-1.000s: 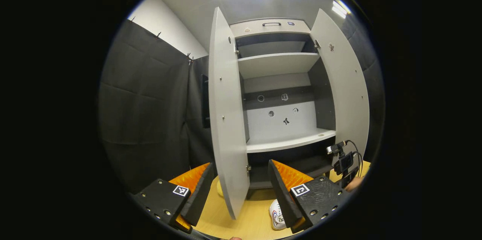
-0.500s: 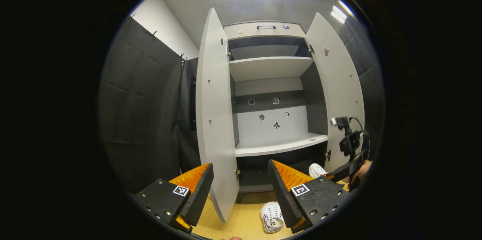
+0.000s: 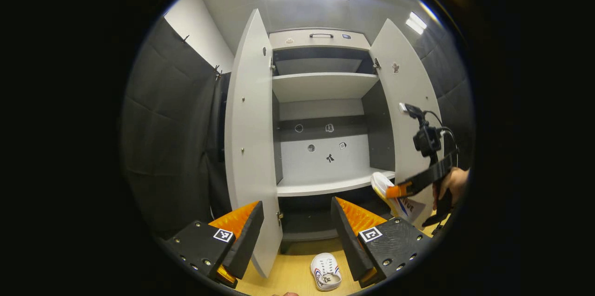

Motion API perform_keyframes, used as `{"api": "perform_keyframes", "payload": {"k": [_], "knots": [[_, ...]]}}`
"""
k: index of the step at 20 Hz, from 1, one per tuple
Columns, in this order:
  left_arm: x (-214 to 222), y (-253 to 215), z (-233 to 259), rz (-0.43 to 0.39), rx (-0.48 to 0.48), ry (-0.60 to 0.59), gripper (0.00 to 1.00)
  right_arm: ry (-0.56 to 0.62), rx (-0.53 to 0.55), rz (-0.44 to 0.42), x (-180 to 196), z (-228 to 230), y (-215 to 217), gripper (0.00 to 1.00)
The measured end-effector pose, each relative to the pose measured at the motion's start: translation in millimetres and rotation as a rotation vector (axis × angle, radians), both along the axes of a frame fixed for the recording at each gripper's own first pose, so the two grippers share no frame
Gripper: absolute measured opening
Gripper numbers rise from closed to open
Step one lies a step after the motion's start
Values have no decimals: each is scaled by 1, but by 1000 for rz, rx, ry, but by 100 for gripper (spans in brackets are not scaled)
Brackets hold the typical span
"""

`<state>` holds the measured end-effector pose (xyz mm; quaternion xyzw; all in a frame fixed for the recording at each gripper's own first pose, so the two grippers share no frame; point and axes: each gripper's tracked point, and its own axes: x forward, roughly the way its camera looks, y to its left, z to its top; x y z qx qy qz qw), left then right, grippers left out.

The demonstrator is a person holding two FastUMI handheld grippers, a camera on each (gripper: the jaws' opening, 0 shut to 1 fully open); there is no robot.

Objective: Grab one shoe with the right hand and put it into the shoe cabinet, grab the other shoe with the left hand and put it into the shoe cabinet; then close the right door with the right hand and the left door with the left hand.

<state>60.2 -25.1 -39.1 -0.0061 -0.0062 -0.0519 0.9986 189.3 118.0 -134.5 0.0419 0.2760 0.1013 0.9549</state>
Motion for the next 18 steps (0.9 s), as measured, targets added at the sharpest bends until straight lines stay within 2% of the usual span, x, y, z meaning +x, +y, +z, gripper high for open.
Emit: {"api": "perform_keyframes", "payload": {"k": [10,18], "knots": [[1,-6,-3,-16,-28,24,78,-131,4,-40,99,64,10,1],[-3,-8,-6,-24,-37,58,79,-128,-36,-59,181,64,19,0]]}}
